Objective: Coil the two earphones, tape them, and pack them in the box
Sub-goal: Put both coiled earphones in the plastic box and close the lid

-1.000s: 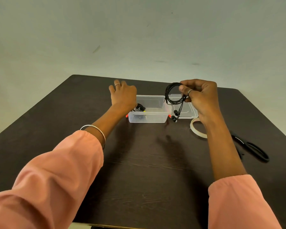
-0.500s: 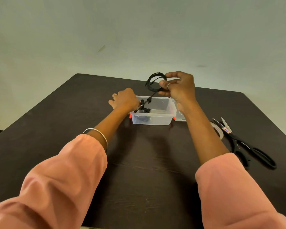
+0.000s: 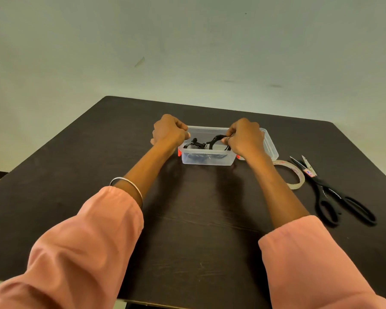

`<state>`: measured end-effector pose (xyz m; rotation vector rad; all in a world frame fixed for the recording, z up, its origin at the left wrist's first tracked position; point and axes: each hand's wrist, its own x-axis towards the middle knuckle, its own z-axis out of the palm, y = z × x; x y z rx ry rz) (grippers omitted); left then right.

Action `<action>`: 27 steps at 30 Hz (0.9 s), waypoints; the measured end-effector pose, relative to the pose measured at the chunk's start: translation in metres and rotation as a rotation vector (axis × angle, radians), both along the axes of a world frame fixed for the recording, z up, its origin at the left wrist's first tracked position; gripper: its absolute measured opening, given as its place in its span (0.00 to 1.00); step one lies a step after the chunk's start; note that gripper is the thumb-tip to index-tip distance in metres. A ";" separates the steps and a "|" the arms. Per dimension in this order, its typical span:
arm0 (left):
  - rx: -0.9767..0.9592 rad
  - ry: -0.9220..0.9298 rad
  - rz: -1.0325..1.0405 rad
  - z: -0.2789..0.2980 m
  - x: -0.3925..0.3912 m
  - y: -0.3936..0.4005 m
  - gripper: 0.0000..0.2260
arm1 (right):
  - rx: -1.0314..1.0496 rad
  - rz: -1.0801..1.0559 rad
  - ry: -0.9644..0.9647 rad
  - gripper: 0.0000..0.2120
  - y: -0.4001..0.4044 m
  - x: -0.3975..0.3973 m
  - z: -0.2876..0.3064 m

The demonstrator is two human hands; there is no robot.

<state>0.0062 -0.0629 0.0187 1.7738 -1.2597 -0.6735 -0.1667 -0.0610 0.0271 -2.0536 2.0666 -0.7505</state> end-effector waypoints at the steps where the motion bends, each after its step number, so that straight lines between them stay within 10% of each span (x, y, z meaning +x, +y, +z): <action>1: -0.001 0.004 0.009 0.000 -0.001 0.000 0.05 | -0.005 -0.004 0.070 0.09 0.000 0.001 0.000; 8: -0.027 0.002 0.049 -0.001 -0.003 0.004 0.07 | 0.044 -0.044 0.395 0.14 -0.002 0.001 -0.002; 16: -0.023 -0.022 0.048 0.003 0.004 0.007 0.12 | -0.024 -0.056 -0.256 0.05 -0.006 -0.040 0.012; 27: -0.191 -0.059 -0.038 0.028 -0.033 0.008 0.04 | 0.123 -0.414 -0.021 0.20 -0.014 -0.092 -0.020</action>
